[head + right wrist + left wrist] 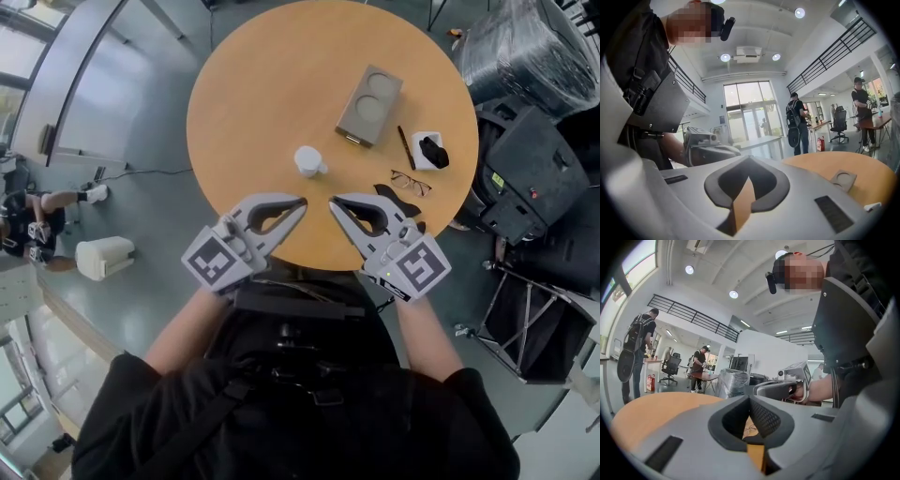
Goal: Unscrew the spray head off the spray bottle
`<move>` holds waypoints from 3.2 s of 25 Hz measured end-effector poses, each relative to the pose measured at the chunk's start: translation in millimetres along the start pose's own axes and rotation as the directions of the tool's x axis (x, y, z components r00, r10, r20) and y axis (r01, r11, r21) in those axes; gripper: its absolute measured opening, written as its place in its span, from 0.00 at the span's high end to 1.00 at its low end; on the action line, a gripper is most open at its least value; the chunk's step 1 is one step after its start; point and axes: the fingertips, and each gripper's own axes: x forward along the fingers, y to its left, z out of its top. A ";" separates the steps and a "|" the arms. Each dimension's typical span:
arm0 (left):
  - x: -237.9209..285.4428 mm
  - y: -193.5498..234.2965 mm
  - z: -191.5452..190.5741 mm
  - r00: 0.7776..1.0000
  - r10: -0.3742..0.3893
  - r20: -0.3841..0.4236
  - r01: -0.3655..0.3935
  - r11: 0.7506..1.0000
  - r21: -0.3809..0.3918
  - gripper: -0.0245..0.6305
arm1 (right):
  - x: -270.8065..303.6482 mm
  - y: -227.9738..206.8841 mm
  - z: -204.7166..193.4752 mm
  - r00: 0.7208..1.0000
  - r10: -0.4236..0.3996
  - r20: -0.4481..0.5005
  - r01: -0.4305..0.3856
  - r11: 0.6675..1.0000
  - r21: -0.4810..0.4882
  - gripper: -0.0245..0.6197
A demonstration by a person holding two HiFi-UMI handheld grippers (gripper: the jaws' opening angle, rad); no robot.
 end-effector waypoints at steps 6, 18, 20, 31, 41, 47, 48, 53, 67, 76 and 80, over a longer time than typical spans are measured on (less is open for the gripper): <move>17.0 21.2 -25.7 0.996 0.077 -0.032 -0.078 0.997 -0.006 0.96 | -1.2 -33.9 -13.3 1.000 0.017 0.004 -0.017 1.000 -0.017 0.95; 35.3 115.0 -145.0 0.989 0.148 -0.028 -0.148 0.989 0.003 0.95 | 42.8 -97.6 -102.9 0.996 -0.093 -0.012 0.093 0.996 0.018 0.95; 37.5 128.3 -167.5 0.988 0.152 -0.034 -0.151 0.988 0.023 0.91 | 49.8 -102.4 -123.4 0.994 -0.109 -0.015 0.110 0.994 0.026 0.95; 45.6 169.0 -291.6 0.983 0.156 -0.100 -0.149 0.986 0.074 0.79 | 73.4 -121.4 -240.0 0.983 -0.172 -0.061 0.177 0.981 0.081 0.95; 72.1 182.6 -354.9 0.974 0.185 -0.128 -0.173 0.980 0.099 0.47 | 63.4 -130.6 -311.7 0.971 -0.224 -0.079 0.234 0.961 0.151 0.95; 94.0 192.9 -361.8 0.975 0.199 -0.098 -0.187 0.975 0.120 0.41 | 63.2 -129.6 -328.2 0.971 -0.226 -0.081 0.237 0.956 0.172 0.95; 98.2 194.1 -363.0 0.975 0.197 -0.098 -0.185 0.975 0.123 0.41 | 62.0 -130.6 -329.7 0.970 -0.230 -0.080 0.241 0.955 0.175 0.95; 115.8 196.2 -369.9 0.977 0.184 -0.106 -0.170 0.977 0.131 0.38 | 55.5 -135.1 -337.1 0.966 -0.245 -0.081 0.256 0.948 0.190 0.95; 150.5 210.2 -371.0 0.984 0.145 -0.105 -0.130 0.982 0.136 0.39 | 61.3 -136.0 -346.2 0.967 -0.234 -0.104 0.251 0.946 0.204 0.95; 147.2 192.3 -367.0 0.989 0.047 -0.142 -0.023 0.986 0.162 0.51 | 63.4 -127.8 -331.2 0.966 -0.237 -0.104 0.253 0.952 0.175 0.95; 132.4 178.4 -344.7 0.985 0.027 -0.170 -0.001 0.988 0.155 0.51 | 58.8 -117.0 -302.8 0.967 -0.237 -0.091 0.249 0.956 0.152 0.95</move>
